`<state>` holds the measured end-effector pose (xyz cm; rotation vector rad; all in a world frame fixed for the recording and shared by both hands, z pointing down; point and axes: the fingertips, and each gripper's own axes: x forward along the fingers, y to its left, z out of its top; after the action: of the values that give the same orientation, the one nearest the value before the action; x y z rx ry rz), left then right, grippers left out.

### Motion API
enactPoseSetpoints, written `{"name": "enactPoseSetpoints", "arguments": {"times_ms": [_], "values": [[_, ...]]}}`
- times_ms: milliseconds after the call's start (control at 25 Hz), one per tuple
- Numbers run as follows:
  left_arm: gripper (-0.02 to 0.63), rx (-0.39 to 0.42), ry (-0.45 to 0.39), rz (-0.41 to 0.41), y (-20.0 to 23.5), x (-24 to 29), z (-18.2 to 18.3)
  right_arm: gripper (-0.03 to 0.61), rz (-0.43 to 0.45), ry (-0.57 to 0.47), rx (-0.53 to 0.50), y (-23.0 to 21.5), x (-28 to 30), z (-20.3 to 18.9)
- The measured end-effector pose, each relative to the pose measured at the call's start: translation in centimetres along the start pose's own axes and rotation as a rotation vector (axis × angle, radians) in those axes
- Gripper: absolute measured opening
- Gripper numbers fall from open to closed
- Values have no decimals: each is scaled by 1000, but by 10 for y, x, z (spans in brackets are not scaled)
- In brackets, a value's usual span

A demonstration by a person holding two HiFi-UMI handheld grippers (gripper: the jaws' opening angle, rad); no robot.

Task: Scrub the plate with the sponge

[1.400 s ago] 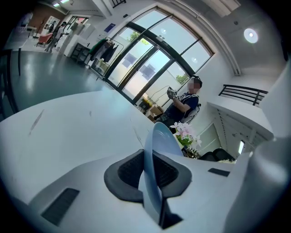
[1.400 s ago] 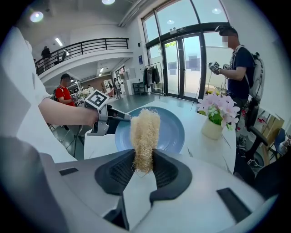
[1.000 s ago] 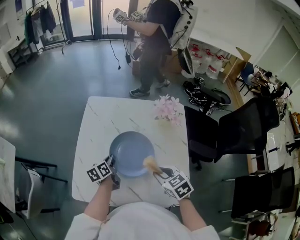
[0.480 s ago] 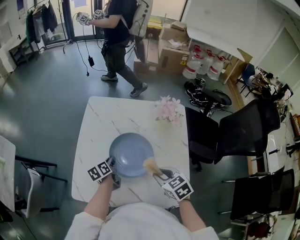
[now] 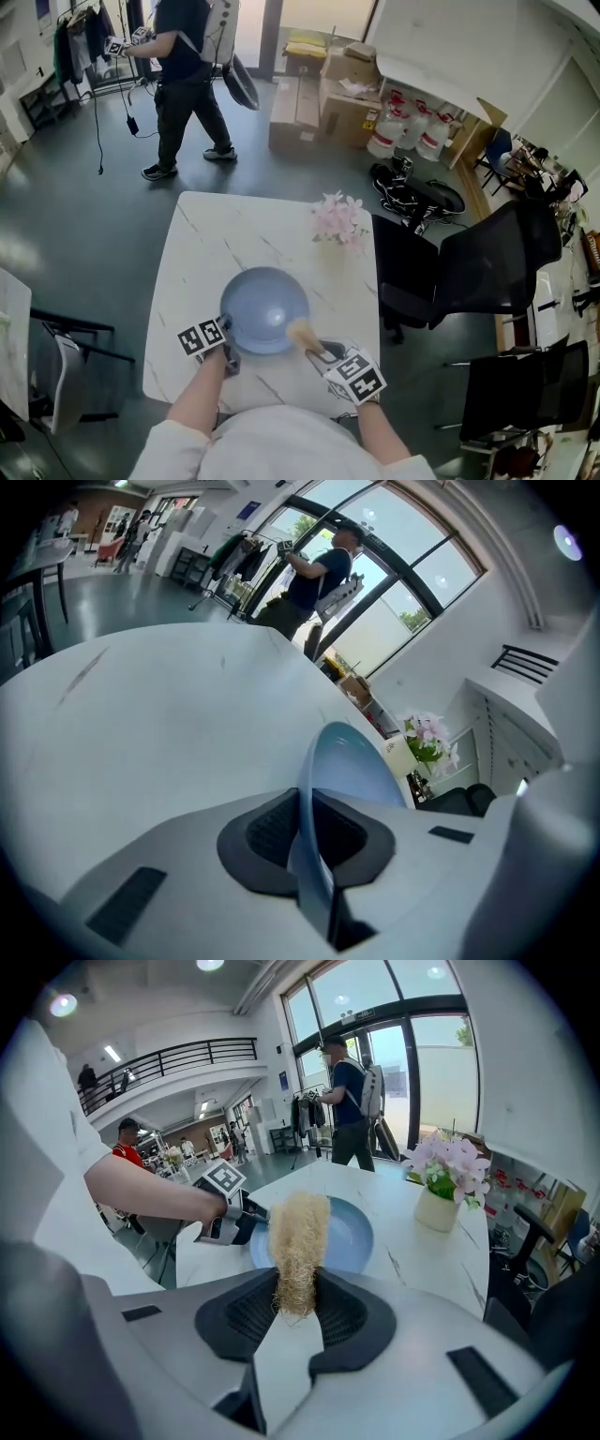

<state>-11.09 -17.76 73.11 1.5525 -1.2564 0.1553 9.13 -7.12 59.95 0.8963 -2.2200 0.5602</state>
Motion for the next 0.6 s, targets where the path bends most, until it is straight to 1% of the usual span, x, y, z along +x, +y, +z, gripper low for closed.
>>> {"name": "enactPoseSetpoints", "arguments": {"times_ms": [320,480,520,560,600], "values": [[46,14,26,-2,1,3,-4,118,5,-6,-4,2,3,2],[48,11,18,-5,1,2,-1,118,5,-6,-5,4,4,3],[60,4,14,-15,0,2,0,118,5,-7,-6,4,4,3],[118,-3,9,-25,-2,2,1,118,4,-8,-7,4,4,4],[152,-6,5,-33,-4,2,1,118,4,-10,-9,4,4,4]]}}
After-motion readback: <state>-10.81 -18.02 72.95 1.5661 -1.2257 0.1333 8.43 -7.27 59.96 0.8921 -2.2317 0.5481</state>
